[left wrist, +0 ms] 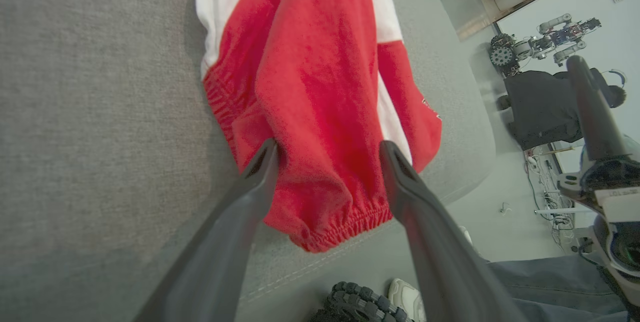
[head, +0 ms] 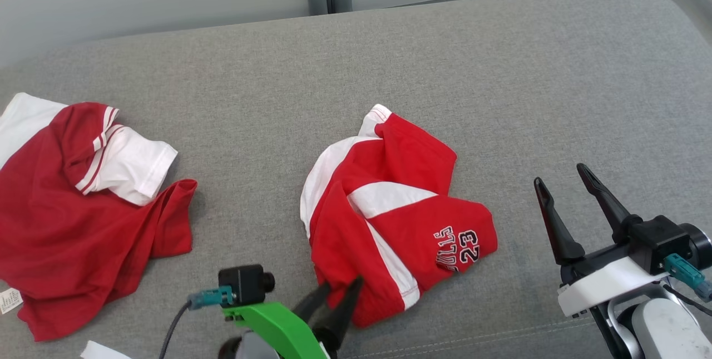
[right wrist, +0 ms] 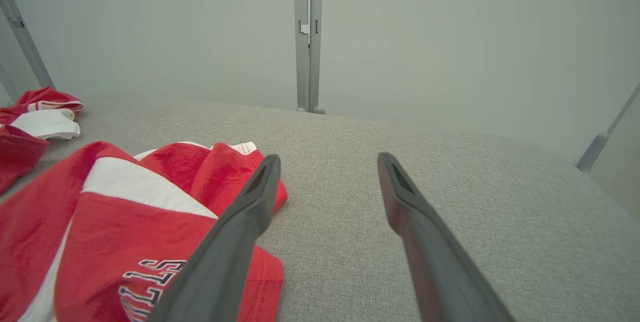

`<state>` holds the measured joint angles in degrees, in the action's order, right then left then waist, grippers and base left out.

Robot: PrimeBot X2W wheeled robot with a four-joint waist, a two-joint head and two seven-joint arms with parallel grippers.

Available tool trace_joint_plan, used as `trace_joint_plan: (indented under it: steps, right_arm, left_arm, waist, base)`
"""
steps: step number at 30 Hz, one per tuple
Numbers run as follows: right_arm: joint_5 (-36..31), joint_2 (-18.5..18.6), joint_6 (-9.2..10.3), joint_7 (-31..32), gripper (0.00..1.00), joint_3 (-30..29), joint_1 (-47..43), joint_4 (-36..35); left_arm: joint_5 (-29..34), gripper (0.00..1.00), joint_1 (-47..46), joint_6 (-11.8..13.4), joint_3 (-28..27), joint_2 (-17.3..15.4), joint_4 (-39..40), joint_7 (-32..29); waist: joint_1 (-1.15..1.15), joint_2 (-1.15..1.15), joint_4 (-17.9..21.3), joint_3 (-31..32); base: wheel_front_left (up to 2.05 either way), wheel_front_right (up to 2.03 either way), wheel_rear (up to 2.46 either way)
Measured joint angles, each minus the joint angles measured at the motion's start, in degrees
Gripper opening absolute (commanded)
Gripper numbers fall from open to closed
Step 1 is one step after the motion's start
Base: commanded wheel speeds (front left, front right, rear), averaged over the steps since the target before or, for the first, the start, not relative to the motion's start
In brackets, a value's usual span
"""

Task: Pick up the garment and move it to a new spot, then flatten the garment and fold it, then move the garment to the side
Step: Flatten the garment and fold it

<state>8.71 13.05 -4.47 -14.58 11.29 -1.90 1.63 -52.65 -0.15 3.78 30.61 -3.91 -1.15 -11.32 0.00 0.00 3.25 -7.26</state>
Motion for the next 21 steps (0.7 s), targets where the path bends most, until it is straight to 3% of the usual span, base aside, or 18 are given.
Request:
trace_joint_plan:
  steps: [2,5,10,21]
  right_arm:
    - [0.0,0.0,-0.05,0.0,1.0,0.0,0.0,-0.5]
    - [-0.1,-0.3,-0.07,0.0,1.0,0.2,0.0,-0.7]
    - [-0.1,-1.5,-0.34,0.0,1.0,1.0,0.3,-0.6]
    - [-0.1,-1.7,-0.58,0.0,1.0,0.6,1.1,-0.9]
  left_arm:
    - [-4.5,1.0,2.9,0.0,0.7,0.5,2.1,-2.2]
    - [-4.8,1.0,4.8,0.5,1.4,0.2,4.4,-3.9]
    - [-2.1,1.0,4.9,1.5,0.4,-2.7,7.4,-4.1]
    - [0.4,1.0,6.0,2.4,0.9,-4.3,8.1,-6.9]
  waist:
    - [0.0,0.0,-0.1,-0.5]
    - [0.0,0.0,0.0,-1.3]
    - [0.0,0.0,0.7,-2.0]
    - [0.0,0.0,2.1,-3.4]
  base:
    - [0.0,0.0,0.0]
    - [0.0,0.0,0.0]
    - [0.0,0.0,0.0]
    - [0.0,0.0,0.0]
